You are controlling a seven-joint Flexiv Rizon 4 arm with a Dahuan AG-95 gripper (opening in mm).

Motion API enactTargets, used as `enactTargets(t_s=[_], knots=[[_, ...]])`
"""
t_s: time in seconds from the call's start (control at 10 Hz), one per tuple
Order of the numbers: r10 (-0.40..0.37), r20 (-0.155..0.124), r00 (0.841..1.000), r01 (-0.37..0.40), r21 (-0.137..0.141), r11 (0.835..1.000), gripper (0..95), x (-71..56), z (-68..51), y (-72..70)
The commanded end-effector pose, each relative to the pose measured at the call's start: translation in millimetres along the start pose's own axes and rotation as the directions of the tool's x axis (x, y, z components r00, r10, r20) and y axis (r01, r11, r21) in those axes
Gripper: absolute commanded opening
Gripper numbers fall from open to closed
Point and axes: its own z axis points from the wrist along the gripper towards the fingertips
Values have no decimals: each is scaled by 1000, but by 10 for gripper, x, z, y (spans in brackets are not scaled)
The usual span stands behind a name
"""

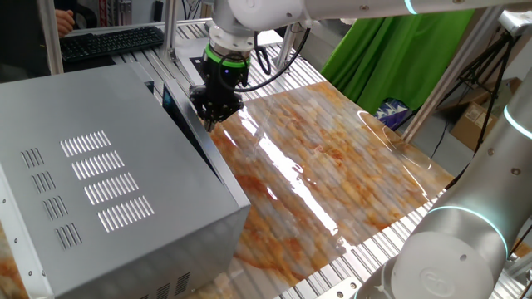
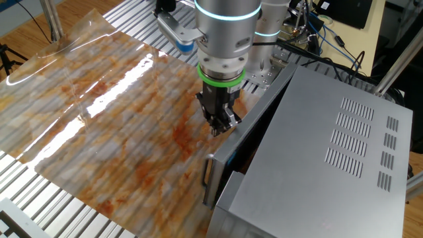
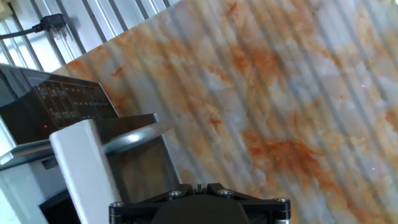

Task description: Close the microwave door

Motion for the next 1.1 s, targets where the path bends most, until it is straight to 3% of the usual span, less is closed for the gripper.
enactTargets(t_s=[0.1,0.7,1.1], knots=[[2,0,1000,-2,-1,1000,0,13,5,11],[39,-1,999,-39,-4,999,0,170,14,167],[44,-2,999,-44,-3,999,0,186,-5,188]])
